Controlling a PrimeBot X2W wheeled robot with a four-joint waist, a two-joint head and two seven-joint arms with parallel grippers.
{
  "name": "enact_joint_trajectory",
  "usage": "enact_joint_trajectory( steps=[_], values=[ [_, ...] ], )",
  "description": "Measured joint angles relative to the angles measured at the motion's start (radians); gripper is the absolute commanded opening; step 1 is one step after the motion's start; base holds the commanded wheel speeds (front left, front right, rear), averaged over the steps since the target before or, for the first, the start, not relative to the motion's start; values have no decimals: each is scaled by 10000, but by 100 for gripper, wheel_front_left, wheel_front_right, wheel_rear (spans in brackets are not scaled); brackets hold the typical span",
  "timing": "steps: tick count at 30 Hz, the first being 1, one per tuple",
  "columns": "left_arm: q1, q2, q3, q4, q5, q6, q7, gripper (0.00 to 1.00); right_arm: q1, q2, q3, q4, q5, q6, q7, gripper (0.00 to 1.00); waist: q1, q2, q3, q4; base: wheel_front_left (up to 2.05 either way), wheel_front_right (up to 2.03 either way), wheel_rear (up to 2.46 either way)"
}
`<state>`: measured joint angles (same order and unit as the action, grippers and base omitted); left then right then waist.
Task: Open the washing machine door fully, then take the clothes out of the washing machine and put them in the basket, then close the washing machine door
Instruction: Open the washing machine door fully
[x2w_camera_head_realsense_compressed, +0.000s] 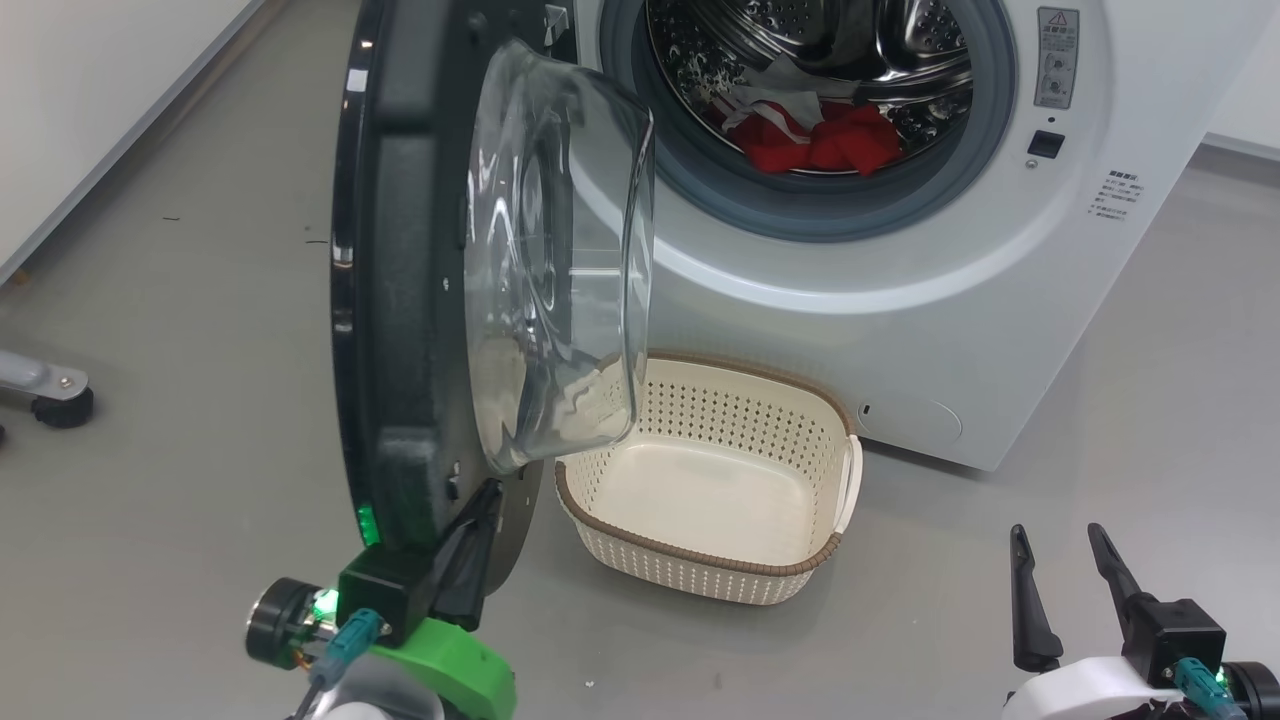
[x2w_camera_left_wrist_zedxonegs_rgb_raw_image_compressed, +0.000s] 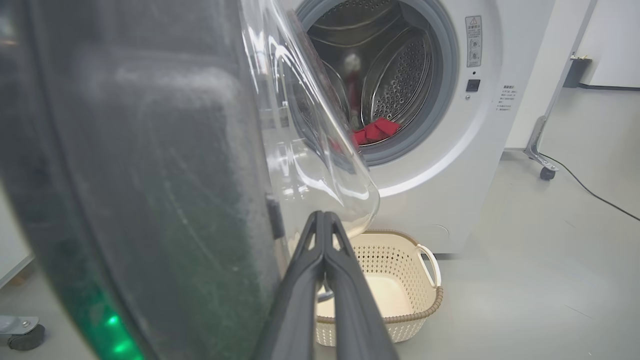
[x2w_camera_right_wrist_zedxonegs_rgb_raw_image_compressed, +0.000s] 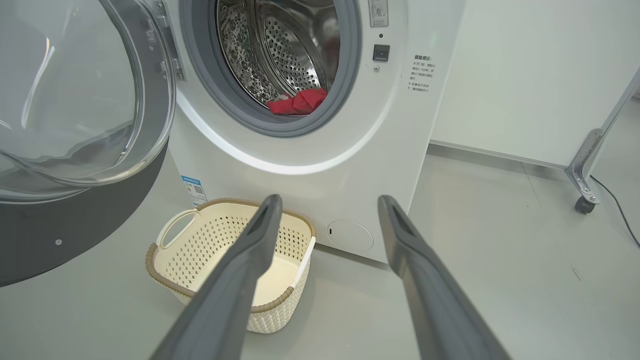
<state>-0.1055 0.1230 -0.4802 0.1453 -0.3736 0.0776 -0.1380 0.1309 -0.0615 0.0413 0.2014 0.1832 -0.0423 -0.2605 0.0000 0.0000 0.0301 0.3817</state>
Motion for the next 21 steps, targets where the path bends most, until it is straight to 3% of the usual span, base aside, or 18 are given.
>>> enact_joint_trajectory(
  steps=[21],
  values=[
    [94, 491, 1841, 276, -52, 286, -178, 0, -5, 19, -73, 2, -50, 50, 0, 100, 0, 0, 33, -184, 0, 0, 0]
  ],
)
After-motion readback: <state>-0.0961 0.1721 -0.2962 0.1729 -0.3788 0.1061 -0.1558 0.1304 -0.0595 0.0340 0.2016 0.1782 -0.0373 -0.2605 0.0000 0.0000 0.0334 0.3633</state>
